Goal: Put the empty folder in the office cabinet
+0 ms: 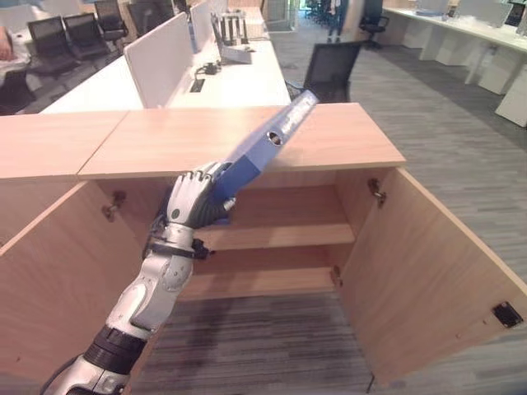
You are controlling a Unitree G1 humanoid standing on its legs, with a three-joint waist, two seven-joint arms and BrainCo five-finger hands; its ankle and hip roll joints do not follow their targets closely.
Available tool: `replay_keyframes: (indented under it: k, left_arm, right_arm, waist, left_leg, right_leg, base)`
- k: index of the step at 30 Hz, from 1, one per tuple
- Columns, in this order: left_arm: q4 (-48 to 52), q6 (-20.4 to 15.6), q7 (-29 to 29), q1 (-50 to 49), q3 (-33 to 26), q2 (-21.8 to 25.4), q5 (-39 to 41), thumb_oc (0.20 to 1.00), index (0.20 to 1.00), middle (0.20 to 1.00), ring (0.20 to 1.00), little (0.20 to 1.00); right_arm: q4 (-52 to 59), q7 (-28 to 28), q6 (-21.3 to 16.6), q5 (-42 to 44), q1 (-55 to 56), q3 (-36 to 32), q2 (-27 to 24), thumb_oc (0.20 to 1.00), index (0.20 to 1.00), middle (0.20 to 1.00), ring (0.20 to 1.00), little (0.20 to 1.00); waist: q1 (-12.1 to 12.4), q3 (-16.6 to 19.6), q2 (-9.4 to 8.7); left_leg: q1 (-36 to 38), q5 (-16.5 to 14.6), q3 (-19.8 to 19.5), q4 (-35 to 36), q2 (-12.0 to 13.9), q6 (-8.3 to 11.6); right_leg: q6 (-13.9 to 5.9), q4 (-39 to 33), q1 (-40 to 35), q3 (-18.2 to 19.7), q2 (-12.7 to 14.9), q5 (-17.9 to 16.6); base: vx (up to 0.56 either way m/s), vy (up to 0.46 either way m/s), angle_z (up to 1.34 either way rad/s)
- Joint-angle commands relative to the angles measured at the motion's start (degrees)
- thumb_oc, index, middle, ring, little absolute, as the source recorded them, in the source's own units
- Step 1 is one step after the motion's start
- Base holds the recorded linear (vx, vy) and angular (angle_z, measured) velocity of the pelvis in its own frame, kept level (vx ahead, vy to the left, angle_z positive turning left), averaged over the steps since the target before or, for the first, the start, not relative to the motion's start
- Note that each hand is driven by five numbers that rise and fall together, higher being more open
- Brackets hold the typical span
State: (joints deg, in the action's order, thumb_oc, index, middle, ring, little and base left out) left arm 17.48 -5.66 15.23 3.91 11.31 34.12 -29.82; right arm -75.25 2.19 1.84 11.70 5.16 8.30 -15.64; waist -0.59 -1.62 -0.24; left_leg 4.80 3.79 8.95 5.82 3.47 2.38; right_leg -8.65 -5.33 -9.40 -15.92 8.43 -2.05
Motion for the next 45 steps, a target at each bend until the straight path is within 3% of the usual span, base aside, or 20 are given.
replay_keyframes:
  k: [1,6,11,13,19,26,27,28,30,34,35,37,38,41,45]
  left_arm:
    - [0.39,-4.94,-5.36,2.1,-3.14,1.78,12.85,0.2,0.2,0.2,0.2,0.2]
    - [4.6,-6.55,-8.25,0.83,-4.39,2.57,22.63,0.2,0.2,0.2,0.2,0.2]
    - [8.27,-6.64,-17.09,1.79,-4.72,3.97,52.26,0.2,0.2,0.2,0.2,0.2]
    - [8.02,-6.08,-17.92,2.53,-3.94,3.22,57.18,0.2,0.2,0.2,0.2,0.2]
    - [6.03,-4.49,-18.87,3.14,-2.39,3.03,59.29,0.2,0.2,0.2,0.2,0.2]
    - [3.85,-1.01,-24.91,0.06,1.22,6.86,69.38,0.2,0.2,0.2,0.2,0.2]
    - [3.66,-0.76,-25.04,-0.53,1.47,7.67,69.15,0.2,0.2,0.2,0.2,0.2]
    - [0.55,-0.05,-23.3,0.15,3.95,6.28,65.91,0.2,0.2,0.2,0.2,0.2]
    - [-0.29,-0.42,-23.89,-2.87,2.24,7.81,64.95,0.2,0.2,0.2,0.2,0.2]
    - [-2.28,-0.05,-24.01,-6.49,0.2,9.6,59.67,0.2,0.2,0.2,0.2,0.2]
    - [-3.02,-0.07,-24.28,-7.47,-0.94,11.21,55.77,0.2,0.2,0.2,0.2,0.2]
    - [-5.55,-1.19,-22.73,-9.25,-5.04,15.29,36.28,0.2,0.2,0.2,0.2,0.2]
    - [-5.6,-1.26,-22.68,-9.29,-4.98,15.14,36.07,0.2,0.2,0.2,0.2,0.2]
    - [-10.45,-1.39,-22.19,-9.53,-6.35,16.72,23.68,0.2,0.2,0.2,0.2,0.2]
    - [-15.3,-0.96,-18.46,-10.36,-7.87,16.06,12.04,0.2,0.2,0.2,0.2,0.2]
  right_arm:
    - [-4.69,-1.55,-0.14,-1.82,-3.8,0.35,2.32,1.0,1.0,1.0,1.0,1.0]
    - [-4.59,-2.48,0.1,-2.62,-3.42,0.72,2.22,1.0,1.0,1.0,1.0,1.0]
    - [-5.26,-5.04,0.96,-4.26,-4.35,1.41,1.12,1.0,1.0,1.0,1.0,1.0]
    - [-5.57,-5.67,1.18,-4.63,-4.79,1.87,1.36,1.0,1.0,1.0,1.0,1.0]
    - [-5.19,-6.7,1.03,-4.96,-5.38,3.09,1.94,1.0,1.0,1.0,1.0,1.0]
    - [-1.32,-8.37,0.43,-6.85,-9.21,8.25,2.41,1.0,1.0,1.0,1.0,1.0]
    - [-0.21,-8.48,0.24,-6.91,-9.81,9.17,2.51,1.0,1.0,1.0,1.0,1.0]
    - [0.41,-7.74,0.93,-5.79,-16.13,13.31,7.15,1.0,1.0,1.0,1.0,1.0]
    - [3.93,-7.15,0.22,-6.3,-14.9,12.08,1.5,1.0,1.0,1.0,1.0,1.0]
    - [10.74,-6.33,-0.57,-6.34,-15.0,12.13,-1.61,1.0,1.0,1.0,1.0,1.0]
    - [13.96,-6.24,-0.77,-7.16,-14.66,12.22,-2.88,1.0,1.0,1.0,1.0,1.0]
    - [26.53,-5.59,-1.15,-11.56,-12.96,11.19,-8.38,1.0,1.0,1.0,1.0,1.0]
    - [26.91,-5.63,-0.93,-11.63,-12.71,11.13,-8.52,1.0,1.0,1.0,1.0,1.0]
    - [35.82,-5.94,-1.34,-13.39,-11.04,8.72,-13.24,1.0,1.0,1.0,1.0,1.0]
    - [40.42,-6.11,-1.65,-12.59,-9.69,6.6,-15.39,1.0,1.0,1.0,1.0,1.0]
  waist:
    - [0.19,-0.81,-2.88]
    - [0.46,-0.86,-2.9]
    - [0.69,-0.78,-2.52]
    - [0.76,-0.81,-2.51]
    - [0.96,-0.92,-2.45]
    - [1.64,-1.03,-2.12]
    - [1.81,-1.07,-2.09]
    - [2.85,-1.29,-1.74]
    - [3.09,-1.39,-1.93]
    - [3.27,-1.5,-2.02]
    - [3.32,-1.48,-2.06]
    - [3.34,-1.66,-2.31]
    - [3.3,-1.55,-2.25]
    - [3.09,-1.62,-2.42]
    - [3.13,-1.86,-2.5]
  left_leg:
    - [3.0,-8.17,-2.52,-0.82,-2.43,-1.15]
    - [2.73,-7.86,-3.03,-0.82,-2.43,-1.1]
    - [2.68,-7.5,-3.43,-0.82,-2.44,-0.96]
    - [2.73,-7.47,-3.55,-0.82,-2.48,-0.96]
    - [2.73,-7.48,-3.76,-0.82,-2.58,-1.0]
    - [2.54,-7.23,-3.8,-0.82,-2.61,-1.07]
    - [2.52,-7.19,-3.82,-0.82,-2.62,-1.08]
    - [2.68,-7.17,-4.16,-0.82,-2.7,-1.19]
    - [2.33,-6.94,-4.21,-0.82,-2.73,-1.04]
    - [2.3,-6.88,-4.09,-0.82,-2.62,-1.0]
    - [2.34,-6.89,-4.06,-0.82,-2.57,-0.98]
    - [2.47,-7.1,-4.07,-0.82,-2.47,-0.92]
    - [2.4,-7.08,-4.11,-0.82,-2.49,-0.92]
    - [2.3,-7.11,-4.14,-0.82,-2.43,-1.0]
    - [2.28,-7.17,-4.15,-0.82,-2.45,-1.04]
  right_leg:
    - [0.28,0.33,1.26,3.07,-1.62,0.29]
    - [0.31,0.33,1.21,2.66,-1.69,0.31]
    - [0.28,0.33,1.2,2.21,-1.56,0.13]
    - [0.34,0.33,1.15,2.18,-1.56,0.14]
    - [0.42,0.33,0.99,2.14,-1.54,0.07]
    - [0.6,0.33,1.2,2.36,-1.58,-0.16]
    - [0.61,0.33,1.19,2.35,-1.55,-0.19]
    - [0.7,0.33,0.87,2.23,-1.56,-0.03]
    - [0.71,0.33,1.13,2.09,-1.47,-0.1]
    - [0.79,0.33,1.18,2.12,-1.51,-0.07]
    - [0.76,0.33,1.2,2.08,-1.51,-0.03]
    - [0.67,0.33,1.07,1.98,-1.57,0.26]
    - [0.66,0.33,1.12,1.94,-1.55,0.26]
    - [0.54,0.33,1.21,1.66,-1.46,0.41]
    - [0.53,0.33,1.2,1.37,-1.36,0.59]
  base:
    - [0.0,-0.017,0.09]
    - [0.0,-0.008,0.07]
    - [-0.01,-0.002,0.09]
    - [-0.01,-0.003,0.03]
    - [0.0,0.0,0.0]
    - [0.0,0.0,0.0]
    - [0.0,0.0,0.0]
    - [0.0,0.0,0.0]
    - [0.0,0.0,0.0]
    - [0.0,0.0,0.0]
    - [0.0,0.0,0.0]
    - [0.0,0.0,0.0]
    - [0.0,0.0,0.0]
    - [0.0,0.0,0.0]
    - [0.0,0.0,0.0]
